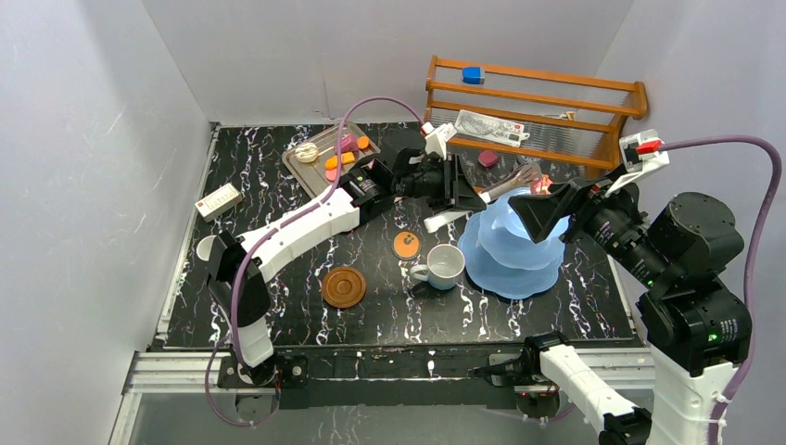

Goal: Serve the afternoon tea
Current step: Place the desert on the desert table.

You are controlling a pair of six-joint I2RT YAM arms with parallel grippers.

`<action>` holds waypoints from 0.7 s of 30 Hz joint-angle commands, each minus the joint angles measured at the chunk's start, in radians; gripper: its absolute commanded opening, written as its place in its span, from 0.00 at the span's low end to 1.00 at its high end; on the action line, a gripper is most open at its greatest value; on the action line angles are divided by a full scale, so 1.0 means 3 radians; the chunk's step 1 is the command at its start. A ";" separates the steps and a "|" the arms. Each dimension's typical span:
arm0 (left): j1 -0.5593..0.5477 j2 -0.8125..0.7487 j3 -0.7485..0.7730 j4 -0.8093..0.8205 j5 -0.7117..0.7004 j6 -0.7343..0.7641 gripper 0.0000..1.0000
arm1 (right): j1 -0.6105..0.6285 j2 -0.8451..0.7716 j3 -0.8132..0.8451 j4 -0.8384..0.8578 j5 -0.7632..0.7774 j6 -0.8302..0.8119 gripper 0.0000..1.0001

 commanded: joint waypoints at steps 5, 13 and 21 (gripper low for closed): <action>-0.0038 -0.0045 0.0106 0.0343 0.0184 -0.0119 0.16 | 0.0000 -0.0039 0.0097 0.0142 -0.0012 0.0021 0.99; -0.0050 -0.0072 -0.0021 0.0476 0.0226 -0.0204 0.16 | -0.0003 -0.0043 0.0086 0.0142 -0.0007 0.0021 0.99; -0.0051 -0.0062 -0.0140 0.0461 0.0241 -0.0222 0.18 | 0.0000 -0.0050 0.0096 0.0124 -0.0007 0.0017 0.99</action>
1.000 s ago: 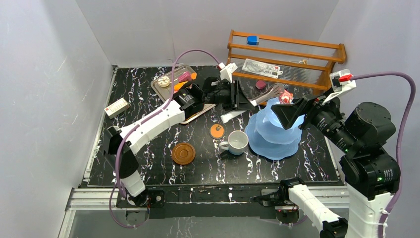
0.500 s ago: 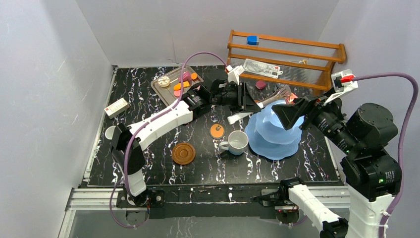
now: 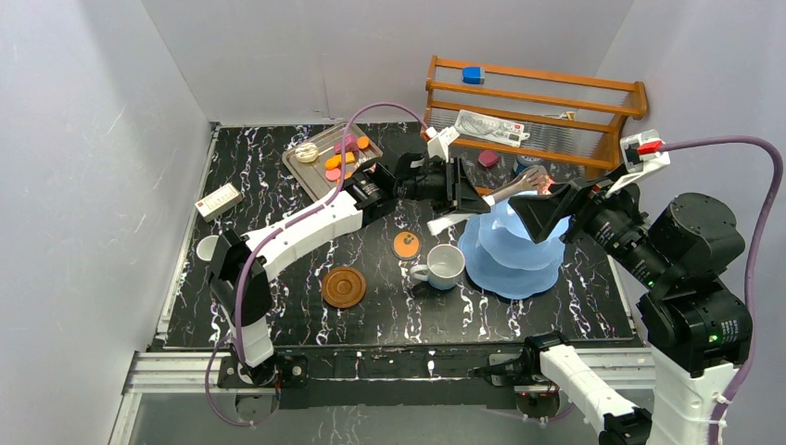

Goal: Serve the afternoon tea
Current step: Place the desert on the desert table.

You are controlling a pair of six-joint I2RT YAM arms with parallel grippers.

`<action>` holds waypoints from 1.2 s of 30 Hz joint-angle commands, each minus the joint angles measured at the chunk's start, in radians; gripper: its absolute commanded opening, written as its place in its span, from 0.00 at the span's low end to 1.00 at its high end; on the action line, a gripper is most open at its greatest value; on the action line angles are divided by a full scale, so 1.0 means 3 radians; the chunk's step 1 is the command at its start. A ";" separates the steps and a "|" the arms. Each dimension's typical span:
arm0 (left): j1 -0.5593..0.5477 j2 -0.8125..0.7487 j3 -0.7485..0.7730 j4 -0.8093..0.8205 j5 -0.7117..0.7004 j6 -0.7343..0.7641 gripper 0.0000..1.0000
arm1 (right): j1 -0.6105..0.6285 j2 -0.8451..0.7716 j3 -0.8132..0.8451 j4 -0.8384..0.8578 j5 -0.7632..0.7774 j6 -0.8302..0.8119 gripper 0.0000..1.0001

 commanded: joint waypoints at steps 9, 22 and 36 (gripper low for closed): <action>-0.0023 -0.0069 0.0024 -0.0054 -0.0010 0.0104 0.24 | -0.0001 -0.0029 0.0150 0.0109 -0.0012 0.0008 0.99; -0.0023 -0.0148 0.0089 -0.0341 -0.0238 0.0292 0.35 | -0.0001 -0.0031 0.0132 0.0121 -0.0013 0.0003 0.99; -0.0026 -0.0326 0.0003 -0.0378 -0.0322 0.0337 0.37 | 0.0000 -0.0042 0.0081 0.0145 -0.0013 0.0018 0.99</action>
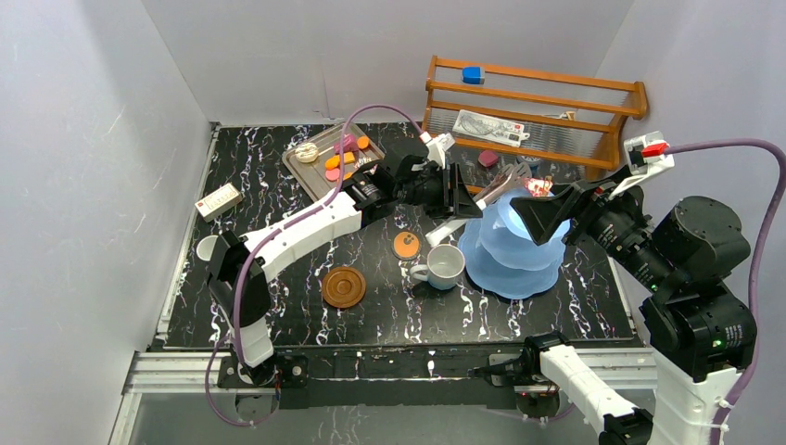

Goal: Serve the afternoon tea
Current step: Place the desert on the desert table.

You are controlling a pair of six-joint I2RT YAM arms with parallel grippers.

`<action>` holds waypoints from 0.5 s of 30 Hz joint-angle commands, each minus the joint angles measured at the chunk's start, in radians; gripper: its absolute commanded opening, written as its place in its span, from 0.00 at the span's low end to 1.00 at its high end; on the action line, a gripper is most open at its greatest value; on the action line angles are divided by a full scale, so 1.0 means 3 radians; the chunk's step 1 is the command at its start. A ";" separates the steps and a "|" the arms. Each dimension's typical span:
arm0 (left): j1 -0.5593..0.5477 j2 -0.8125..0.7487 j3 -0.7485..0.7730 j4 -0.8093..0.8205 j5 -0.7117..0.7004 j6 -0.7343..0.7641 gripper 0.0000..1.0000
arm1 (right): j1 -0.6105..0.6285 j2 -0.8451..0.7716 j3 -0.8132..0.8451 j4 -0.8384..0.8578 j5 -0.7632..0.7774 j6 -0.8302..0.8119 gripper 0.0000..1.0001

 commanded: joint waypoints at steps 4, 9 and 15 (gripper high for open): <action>-0.0021 -0.0379 0.0018 0.0025 -0.0040 0.0062 0.37 | -0.0002 -0.0033 0.0028 0.0170 -0.0009 0.0029 0.99; -0.0022 -0.0456 -0.0045 0.0019 -0.0103 0.0069 0.38 | -0.0002 -0.0037 0.0002 0.0176 -0.0003 0.0029 0.99; -0.0019 -0.0493 -0.0091 -0.0060 -0.0175 0.0101 0.38 | 0.0001 -0.0043 -0.0003 0.0179 -0.0001 0.0036 0.99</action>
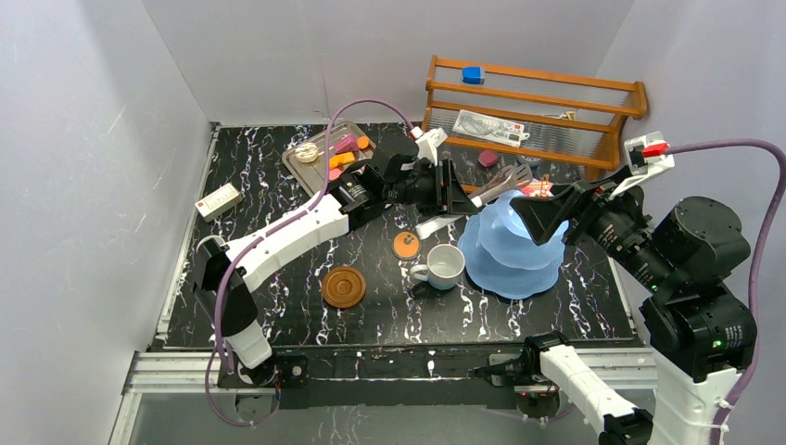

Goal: Serve the afternoon tea
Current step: Place the desert on the desert table, then pick up the desert from the tray.

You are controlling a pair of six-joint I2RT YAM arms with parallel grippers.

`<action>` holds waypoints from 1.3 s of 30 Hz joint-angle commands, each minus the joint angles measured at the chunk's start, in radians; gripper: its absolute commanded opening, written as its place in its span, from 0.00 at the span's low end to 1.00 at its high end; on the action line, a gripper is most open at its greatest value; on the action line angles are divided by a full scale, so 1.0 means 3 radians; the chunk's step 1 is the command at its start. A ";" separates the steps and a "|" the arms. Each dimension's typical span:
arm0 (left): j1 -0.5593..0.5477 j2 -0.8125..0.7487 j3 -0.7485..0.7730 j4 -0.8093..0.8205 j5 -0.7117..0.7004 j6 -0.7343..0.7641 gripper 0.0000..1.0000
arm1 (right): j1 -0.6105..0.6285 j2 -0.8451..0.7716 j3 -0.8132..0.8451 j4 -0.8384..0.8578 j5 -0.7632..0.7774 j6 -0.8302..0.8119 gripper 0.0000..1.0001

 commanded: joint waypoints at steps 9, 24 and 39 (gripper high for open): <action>-0.0012 -0.0255 -0.0018 -0.0097 -0.0183 0.0123 0.38 | -0.0001 -0.0045 0.0006 0.0169 0.0004 0.0018 0.99; -0.0012 -0.0530 0.0009 -0.0443 -0.0767 0.0453 0.38 | 0.0000 0.0002 -0.0160 0.0087 0.0070 0.0037 0.99; 0.0044 -0.0735 -0.0006 -0.1649 -0.3255 0.1662 0.38 | -0.0001 0.0047 -0.0372 0.0263 -0.0020 0.0054 0.99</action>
